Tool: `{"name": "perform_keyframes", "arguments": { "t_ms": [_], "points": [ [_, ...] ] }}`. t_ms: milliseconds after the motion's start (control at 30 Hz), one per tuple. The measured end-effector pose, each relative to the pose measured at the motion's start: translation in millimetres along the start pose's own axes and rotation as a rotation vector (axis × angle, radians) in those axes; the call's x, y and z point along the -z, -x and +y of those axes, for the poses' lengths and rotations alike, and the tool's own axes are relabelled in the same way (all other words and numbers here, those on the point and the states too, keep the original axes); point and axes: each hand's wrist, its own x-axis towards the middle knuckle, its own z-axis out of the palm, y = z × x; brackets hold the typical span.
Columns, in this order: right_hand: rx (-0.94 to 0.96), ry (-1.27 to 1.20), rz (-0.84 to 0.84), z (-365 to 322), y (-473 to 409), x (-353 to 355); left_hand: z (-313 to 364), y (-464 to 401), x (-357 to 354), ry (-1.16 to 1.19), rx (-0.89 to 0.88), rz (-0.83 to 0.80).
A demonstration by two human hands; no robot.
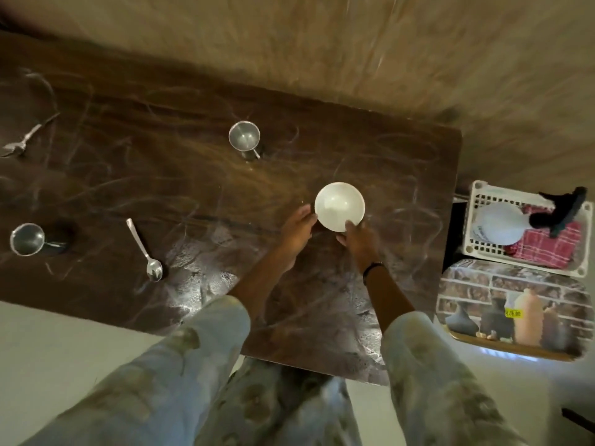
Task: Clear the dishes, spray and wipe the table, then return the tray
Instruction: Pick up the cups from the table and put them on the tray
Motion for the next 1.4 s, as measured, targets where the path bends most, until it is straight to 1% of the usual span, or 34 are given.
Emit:
{"name": "perform_keyframes", "arguments": {
  "t_ms": [200,267,367,433,500,567,700,767,833,900,1033,1100,1200,1267,1400],
  "points": [
    [0.046,-0.076,0.077,-3.6,-0.6,-1.6,1.8,-10.1,-8.7,-0.099,-0.093,0.014],
    [0.067,-0.11,0.094,5.4,5.4,5.1,-2.1,-5.8,-11.2,-0.15,-0.146,0.021],
    [0.078,-0.129,0.104,26.6,19.6,24.2,-13.5,10.3,-19.6,-0.21,-0.201,-0.03],
    [0.065,-0.139,0.146,38.7,32.2,43.9,-23.3,25.5,-30.6,-0.237,-0.224,-0.082],
    [0.056,-0.199,0.194,52.1,44.4,67.2,-35.1,41.3,-47.6,-0.272,-0.265,-0.113],
    [0.08,-0.232,0.232,67.4,54.9,93.8,-48.2,55.7,-68.3,-0.298,-0.287,-0.148],
    [0.129,-0.199,0.31,103.5,62.5,152.1,-76.6,82.0,-118.1,-0.385,-0.314,-0.266],
    [0.108,-0.206,0.331,118.1,62.6,180.8,-91.5,91.4,-145.9,-0.436,-0.345,-0.285],
    [0.093,-0.197,0.348,130.5,59.5,207.1,-106.2,97.7,-173.4,-0.507,-0.37,-0.281],
    [0.073,-0.194,0.364,141.4,55.4,229.3,-121.9,100.7,-198.9,-0.543,-0.357,-0.283],
    [0.023,-0.217,0.352,165.8,38.6,267.9,-148.9,103.5,-249.2,-0.522,-0.312,-0.246],
    [0.009,-0.236,0.327,173.2,28.1,281.9,-158.6,101.5,-269.5,-0.511,-0.319,-0.21],
    [0.017,-0.262,0.287,177.8,10.4,295.2,-167.9,92.9,-290.3,-0.495,-0.281,-0.174],
    [0.023,-0.224,0.264,181.6,-2.1,300.8,-174.0,86.0,-300.2,-0.46,-0.251,-0.147],
    [0.01,-0.181,0.259,187.7,-20.4,308.0,-175.9,76.8,-309.3,-0.478,-0.29,-0.15]
  ]
}}
